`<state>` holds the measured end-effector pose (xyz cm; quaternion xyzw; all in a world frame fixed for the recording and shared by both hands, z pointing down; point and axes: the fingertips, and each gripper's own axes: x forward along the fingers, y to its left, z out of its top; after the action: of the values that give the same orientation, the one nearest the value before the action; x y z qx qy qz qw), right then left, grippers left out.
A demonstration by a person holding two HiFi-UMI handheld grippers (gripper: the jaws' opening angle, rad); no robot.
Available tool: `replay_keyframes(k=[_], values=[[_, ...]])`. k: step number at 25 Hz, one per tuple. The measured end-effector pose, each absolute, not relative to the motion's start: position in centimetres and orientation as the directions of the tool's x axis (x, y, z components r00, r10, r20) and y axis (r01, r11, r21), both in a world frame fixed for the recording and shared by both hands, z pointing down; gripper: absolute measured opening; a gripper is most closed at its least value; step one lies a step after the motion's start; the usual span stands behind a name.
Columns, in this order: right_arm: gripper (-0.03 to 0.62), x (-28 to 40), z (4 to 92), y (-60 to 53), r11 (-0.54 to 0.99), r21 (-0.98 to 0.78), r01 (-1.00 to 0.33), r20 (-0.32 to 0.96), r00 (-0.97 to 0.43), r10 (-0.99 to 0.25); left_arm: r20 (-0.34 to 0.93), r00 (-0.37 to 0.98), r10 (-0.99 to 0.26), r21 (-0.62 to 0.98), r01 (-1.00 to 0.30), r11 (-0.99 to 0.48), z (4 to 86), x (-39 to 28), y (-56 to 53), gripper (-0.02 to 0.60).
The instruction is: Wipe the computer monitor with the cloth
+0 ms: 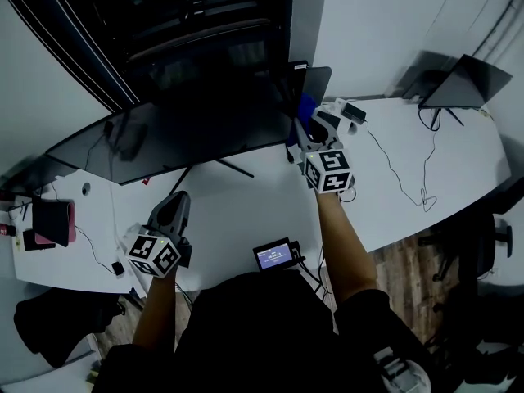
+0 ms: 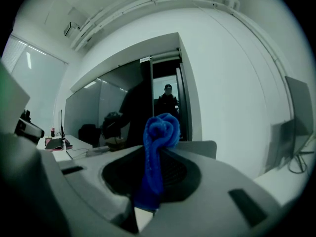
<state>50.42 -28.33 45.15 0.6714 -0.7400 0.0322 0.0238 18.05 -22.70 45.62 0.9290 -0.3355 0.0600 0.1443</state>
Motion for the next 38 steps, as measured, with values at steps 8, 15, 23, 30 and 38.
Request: replay_keyframes(k=[8, 15, 23, 30, 38], values=[[0.067, 50.2, 48.6, -28.2, 0.109, -0.041, -0.993, 0.132, -0.114, -0.985, 0.217, 0.756, -0.618, 0.229, -0.654, -0.721, 45.8, 17.7, -22.6, -0.005], [0.067, 50.3, 51.5, -28.6, 0.112, -0.069, -0.991, 0.181, -0.123, -0.976, 0.240, 0.744, -0.623, 0.225, -0.667, -0.710, 46.3, 17.0, -22.6, -0.005], [0.067, 50.1, 55.8, -28.5, 0.091, -0.186, -0.978, 0.239, -0.135, -0.962, 0.260, 0.728, -0.634, 0.226, -0.684, -0.693, 46.9, 16.0, -22.4, -0.004], [0.067, 50.4, 59.2, -28.9, 0.027, -0.425, -0.905, 0.243, -0.143, -0.959, 0.279, 0.710, -0.646, 0.227, -0.703, -0.674, 47.3, 15.0, -22.0, -0.005], [0.067, 50.6, 60.5, -29.1, -0.018, -0.841, -0.541, 0.110, -0.138, -0.984, 0.279, 0.713, -0.643, 0.244, -0.701, -0.670, 47.6, 15.1, -21.7, -0.005]])
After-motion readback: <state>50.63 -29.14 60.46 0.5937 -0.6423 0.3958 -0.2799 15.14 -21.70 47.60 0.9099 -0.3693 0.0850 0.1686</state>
